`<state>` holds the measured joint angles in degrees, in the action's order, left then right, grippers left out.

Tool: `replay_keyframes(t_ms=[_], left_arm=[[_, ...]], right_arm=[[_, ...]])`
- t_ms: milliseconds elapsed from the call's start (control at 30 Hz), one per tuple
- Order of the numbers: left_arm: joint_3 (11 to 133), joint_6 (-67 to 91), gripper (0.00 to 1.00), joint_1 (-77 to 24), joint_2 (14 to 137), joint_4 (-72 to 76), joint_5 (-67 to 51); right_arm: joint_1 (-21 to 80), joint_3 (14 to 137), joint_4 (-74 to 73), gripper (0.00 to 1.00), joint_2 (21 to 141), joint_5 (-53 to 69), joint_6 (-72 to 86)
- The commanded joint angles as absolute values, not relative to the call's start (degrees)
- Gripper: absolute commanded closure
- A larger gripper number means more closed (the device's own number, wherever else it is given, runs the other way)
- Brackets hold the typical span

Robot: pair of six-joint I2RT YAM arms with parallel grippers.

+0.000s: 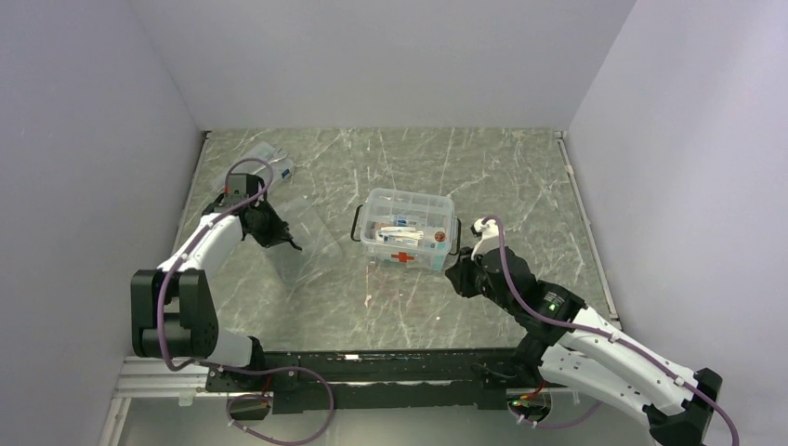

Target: Organize the medicine kit

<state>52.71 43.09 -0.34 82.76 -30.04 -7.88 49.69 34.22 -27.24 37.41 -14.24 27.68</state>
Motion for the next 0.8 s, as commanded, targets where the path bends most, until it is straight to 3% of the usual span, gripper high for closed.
replay_keyframes(t_ms=[0,767], left_arm=[[54.6,38.3,1.00,-0.2,77.8,-31.7,-10.0],[77.6,7.4,1.00,-0.4,71.7,-49.1,-25.7]], right_arm=[[49.9,36.2,-27.9,0.78,36.2,-14.1,27.9],[49.9,41.6,-32.8,0.78,36.3,-16.5,25.4]])
